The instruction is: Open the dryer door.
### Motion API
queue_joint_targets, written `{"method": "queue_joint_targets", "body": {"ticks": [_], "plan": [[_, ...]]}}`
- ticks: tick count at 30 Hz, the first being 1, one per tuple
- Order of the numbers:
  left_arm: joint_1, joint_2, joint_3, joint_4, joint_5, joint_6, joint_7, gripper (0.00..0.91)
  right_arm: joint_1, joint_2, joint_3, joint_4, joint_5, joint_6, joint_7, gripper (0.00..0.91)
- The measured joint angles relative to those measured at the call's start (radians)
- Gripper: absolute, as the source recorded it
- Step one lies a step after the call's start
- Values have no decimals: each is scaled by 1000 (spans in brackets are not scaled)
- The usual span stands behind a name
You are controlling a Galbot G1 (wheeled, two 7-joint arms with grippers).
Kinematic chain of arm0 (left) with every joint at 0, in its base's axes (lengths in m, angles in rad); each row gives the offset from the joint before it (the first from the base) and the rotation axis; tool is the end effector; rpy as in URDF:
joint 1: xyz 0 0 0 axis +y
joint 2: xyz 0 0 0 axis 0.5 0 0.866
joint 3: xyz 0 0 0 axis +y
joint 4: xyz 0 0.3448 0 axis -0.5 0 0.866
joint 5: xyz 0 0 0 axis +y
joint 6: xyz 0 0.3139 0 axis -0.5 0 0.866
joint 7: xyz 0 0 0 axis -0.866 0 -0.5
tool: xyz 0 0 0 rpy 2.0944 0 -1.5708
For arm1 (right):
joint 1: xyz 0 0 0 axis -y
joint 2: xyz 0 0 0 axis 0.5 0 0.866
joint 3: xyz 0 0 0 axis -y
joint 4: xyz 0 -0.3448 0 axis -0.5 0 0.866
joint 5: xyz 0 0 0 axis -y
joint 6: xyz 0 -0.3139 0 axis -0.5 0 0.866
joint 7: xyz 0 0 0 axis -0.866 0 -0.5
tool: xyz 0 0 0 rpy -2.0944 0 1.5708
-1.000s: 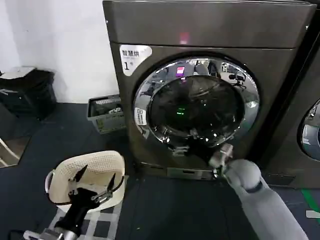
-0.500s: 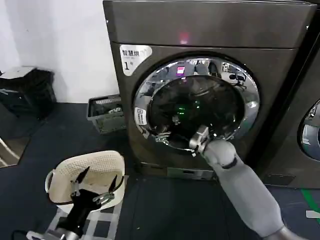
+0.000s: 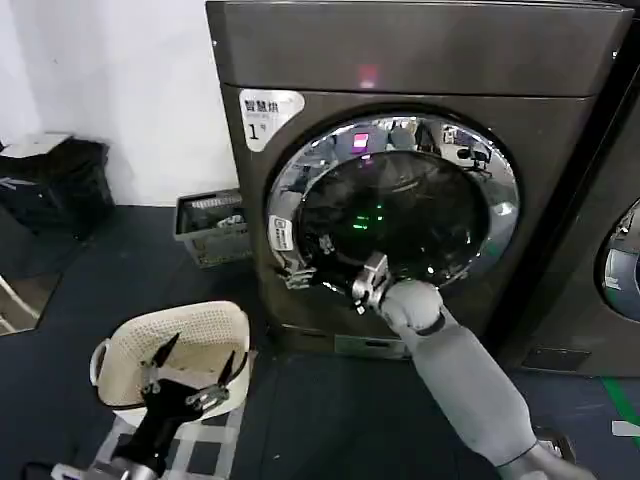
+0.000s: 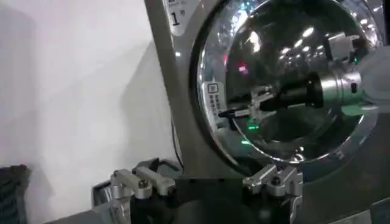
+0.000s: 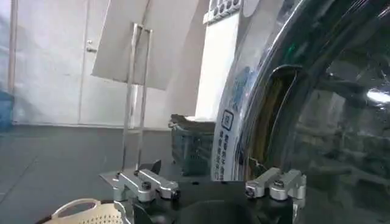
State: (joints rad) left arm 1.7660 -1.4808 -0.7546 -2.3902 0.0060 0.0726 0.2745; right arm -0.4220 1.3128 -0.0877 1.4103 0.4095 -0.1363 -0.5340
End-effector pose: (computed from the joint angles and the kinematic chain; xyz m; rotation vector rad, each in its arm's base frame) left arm 0.0842 0.0592 -0.2206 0.2516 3.1042 0.3597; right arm 0.4558 0.0712 -0.1979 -1.5317 2.6232 -0.2034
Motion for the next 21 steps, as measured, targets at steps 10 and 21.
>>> {"method": "queue_joint_targets", "body": {"ticks": [10, 21], "plan": [[-2, 1, -1, 8, 14, -10, 0, 907, 13, 2, -1, -13, 40, -28, -49, 907], [-17, 10, -5, -1, 73, 66, -34, 907, -20, -47, 10, 52, 58, -24, -164, 907]]}}
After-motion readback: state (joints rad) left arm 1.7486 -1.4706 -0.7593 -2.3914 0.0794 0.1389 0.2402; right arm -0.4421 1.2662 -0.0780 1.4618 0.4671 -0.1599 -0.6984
